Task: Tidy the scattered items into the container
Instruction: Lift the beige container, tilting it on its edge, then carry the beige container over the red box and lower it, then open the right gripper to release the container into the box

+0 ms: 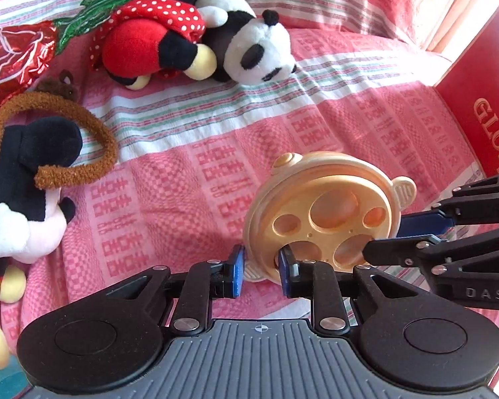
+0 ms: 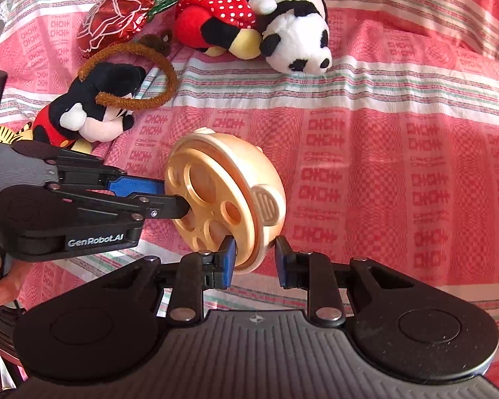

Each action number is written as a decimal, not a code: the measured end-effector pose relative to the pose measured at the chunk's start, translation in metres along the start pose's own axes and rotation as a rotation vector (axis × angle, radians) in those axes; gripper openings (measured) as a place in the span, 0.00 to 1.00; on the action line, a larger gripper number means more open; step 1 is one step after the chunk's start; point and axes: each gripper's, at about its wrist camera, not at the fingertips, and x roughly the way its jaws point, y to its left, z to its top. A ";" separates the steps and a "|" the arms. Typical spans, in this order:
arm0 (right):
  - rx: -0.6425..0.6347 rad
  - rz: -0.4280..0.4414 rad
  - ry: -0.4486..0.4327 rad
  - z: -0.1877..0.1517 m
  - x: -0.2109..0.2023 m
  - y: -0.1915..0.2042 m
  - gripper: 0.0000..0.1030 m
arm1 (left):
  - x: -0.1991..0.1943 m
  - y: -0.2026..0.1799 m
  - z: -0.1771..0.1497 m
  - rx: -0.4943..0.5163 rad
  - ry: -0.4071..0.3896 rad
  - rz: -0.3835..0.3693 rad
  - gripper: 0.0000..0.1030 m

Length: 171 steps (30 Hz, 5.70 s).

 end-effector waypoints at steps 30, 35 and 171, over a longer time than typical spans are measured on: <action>-0.193 0.078 0.016 0.022 0.023 0.004 0.47 | 0.006 0.032 -0.005 -0.050 -0.007 -0.029 0.73; -0.101 0.114 0.017 0.023 0.024 -0.011 0.47 | 0.010 0.025 0.008 -0.017 -0.043 -0.001 0.74; 0.326 -0.641 -0.389 -0.227 -0.341 -0.195 0.82 | -0.093 -0.472 0.043 0.561 -0.271 -0.300 0.84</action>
